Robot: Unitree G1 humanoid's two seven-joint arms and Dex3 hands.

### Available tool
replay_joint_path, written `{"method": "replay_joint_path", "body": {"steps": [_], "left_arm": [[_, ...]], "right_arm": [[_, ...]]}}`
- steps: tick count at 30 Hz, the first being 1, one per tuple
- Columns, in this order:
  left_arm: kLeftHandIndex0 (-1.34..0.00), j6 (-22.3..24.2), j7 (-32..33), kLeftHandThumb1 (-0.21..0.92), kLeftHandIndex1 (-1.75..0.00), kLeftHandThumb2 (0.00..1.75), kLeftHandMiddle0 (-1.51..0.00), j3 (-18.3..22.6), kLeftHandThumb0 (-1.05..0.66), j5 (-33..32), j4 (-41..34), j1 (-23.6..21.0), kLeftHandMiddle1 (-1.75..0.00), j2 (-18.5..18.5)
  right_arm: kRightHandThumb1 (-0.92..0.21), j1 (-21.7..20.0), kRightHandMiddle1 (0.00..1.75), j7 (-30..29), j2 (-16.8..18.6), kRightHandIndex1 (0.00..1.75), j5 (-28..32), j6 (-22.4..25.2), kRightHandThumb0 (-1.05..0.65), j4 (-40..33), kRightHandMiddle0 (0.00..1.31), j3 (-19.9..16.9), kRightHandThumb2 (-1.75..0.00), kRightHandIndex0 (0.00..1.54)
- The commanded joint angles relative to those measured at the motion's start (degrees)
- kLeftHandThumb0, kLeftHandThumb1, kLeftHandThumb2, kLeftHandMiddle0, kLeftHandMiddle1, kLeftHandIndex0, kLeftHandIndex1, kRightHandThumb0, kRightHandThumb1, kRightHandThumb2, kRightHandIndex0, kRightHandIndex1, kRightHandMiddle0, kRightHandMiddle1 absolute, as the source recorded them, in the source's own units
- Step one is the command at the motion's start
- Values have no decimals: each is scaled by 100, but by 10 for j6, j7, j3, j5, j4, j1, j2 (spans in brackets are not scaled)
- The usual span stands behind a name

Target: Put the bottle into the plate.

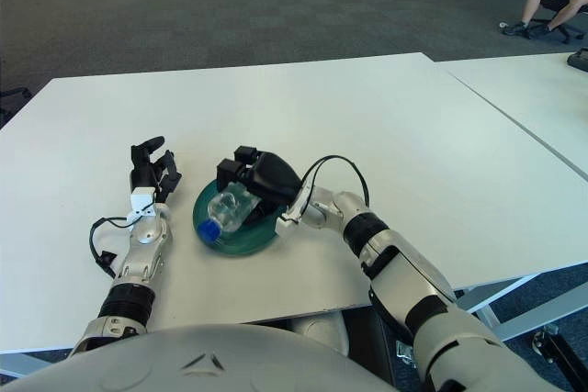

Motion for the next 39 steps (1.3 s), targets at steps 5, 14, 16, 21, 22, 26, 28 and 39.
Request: {"method": "replay_joint_path", "body": {"steps": [5,14,16,21,22,26,28,39], "left_arm": [[-15,-4,-6,92,-110,74,-46,4,-57,-6,5,-8,-59,6],[-15,-6,-7,92,-110,74,-45,2,-57,-1,6,-8,-58,9],[-15,-5,-7,92,-110,74,-45,2,-56,-1,6,-8,-58,9],[-15,-3,-8,92,-110,74,-45,1,-56,-3,4,-7,-58,8],[-15,-3,-8,92,-109,74,-45,1,-56,-3,4,-7,-58,8],[-14,-2,-9,92,-109,74,-45,1,-57,-3,4,-7,-57,8],[-14,-3,-8,92,-109,75,-45,1,-58,-3,4,-8,-57,8],[-15,-1,-8,92,-110,75,-46,-1,-57,-2,2,-6,-57,7]], "right_arm": [[-34,-2,175,12,-7,175,3,-29,-46,-2,58,-2,-128,110],[-34,-5,175,-1,-12,175,-24,-22,-46,-13,58,2,-128,109],[-34,-6,175,-1,-13,175,-27,-20,-46,-13,58,2,-128,109],[-35,-10,175,5,-14,175,-32,-17,-45,-15,58,2,-127,108],[-35,-10,175,6,-14,175,-33,-17,-45,-15,58,2,-127,108],[-35,-12,175,17,-15,175,-30,-12,-45,-17,58,1,-127,108],[-35,-14,175,22,-14,175,-27,-8,-45,-17,58,-1,-127,108],[-35,-14,175,40,-7,175,-2,-7,-46,-20,58,-16,-127,108]]}}
